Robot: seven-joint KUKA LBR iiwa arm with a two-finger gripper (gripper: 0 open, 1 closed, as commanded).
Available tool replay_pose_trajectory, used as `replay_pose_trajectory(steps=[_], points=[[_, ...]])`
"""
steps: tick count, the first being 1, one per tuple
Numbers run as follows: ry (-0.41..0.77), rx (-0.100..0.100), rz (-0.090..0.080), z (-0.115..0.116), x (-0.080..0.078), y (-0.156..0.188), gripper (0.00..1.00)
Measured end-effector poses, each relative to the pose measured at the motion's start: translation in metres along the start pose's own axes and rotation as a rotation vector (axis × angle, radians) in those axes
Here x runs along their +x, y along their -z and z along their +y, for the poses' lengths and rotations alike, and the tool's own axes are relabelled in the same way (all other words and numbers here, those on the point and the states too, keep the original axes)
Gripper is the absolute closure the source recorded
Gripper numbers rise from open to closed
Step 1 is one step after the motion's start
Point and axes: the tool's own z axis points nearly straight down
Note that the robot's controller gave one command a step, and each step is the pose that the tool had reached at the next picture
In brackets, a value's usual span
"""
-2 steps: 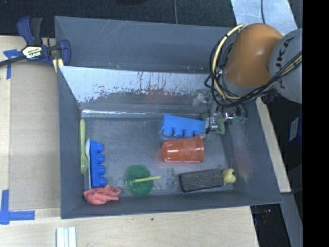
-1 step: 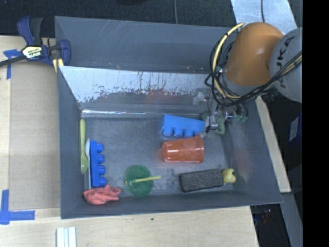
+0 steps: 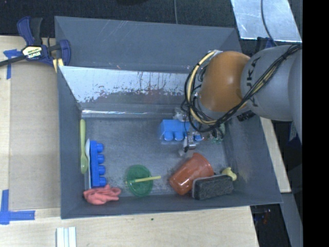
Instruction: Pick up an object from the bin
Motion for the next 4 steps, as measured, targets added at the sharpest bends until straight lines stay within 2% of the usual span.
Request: replay_pose_trajectory(steps=[1,2,3,4], points=[[-0.136,0.005,-0.012,0.009,-0.002,-0.005,1.00],[-0.135,0.005,-0.011,0.009,-0.002,-0.006,1.00],[-0.025,0.006,-0.009,0.007,0.001,0.053,1.00],[0.028,0.006,-0.006,0.014,0.004,0.136,1.00]])
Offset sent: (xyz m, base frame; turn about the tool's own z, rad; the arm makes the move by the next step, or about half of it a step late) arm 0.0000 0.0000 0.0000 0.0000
